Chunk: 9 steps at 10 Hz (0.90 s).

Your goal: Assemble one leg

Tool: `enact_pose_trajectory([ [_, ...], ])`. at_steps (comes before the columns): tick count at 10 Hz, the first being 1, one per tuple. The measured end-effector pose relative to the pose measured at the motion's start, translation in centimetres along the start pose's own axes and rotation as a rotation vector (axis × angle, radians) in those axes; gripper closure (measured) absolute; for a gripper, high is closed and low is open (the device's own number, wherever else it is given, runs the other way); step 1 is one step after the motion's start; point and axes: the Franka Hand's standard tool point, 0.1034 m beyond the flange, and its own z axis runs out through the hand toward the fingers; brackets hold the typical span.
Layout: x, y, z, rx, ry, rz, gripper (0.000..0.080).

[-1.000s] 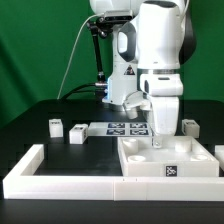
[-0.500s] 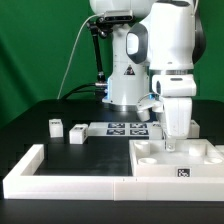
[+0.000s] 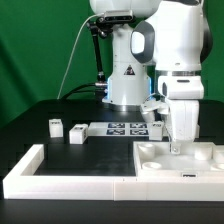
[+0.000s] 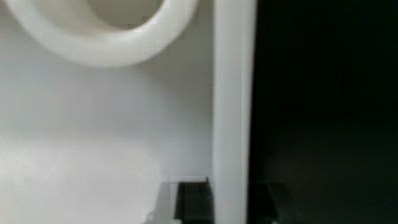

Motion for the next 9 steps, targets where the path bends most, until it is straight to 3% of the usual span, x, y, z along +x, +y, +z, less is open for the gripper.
enact_pose_trajectory([
  [2,-0.04,0.08,0.01,0.004,-0.003,0.000,0.0747],
  [3,-0.06,0.07,0.02,0.004,-0.003,0.000,0.0673],
  [4,-0.07,0.06,0.03,0.004,-0.003,0.001,0.0673],
  [5,-0.08,0.06,0.03,0.005,-0.003,0.001,0.0494],
  [6,-0.09,0.06,0.03,0.005,-0.003,0.001,0.0494],
  [7,-0.09,0.05,0.03,0.005,-0.003,0.001,0.0310],
  [8,-0.10,0.05,0.03,0.005,-0.003,0.001,0.0203],
  [9,-0.10,0.05,0.03,0.005,-0.003,0.001,0.0203],
])
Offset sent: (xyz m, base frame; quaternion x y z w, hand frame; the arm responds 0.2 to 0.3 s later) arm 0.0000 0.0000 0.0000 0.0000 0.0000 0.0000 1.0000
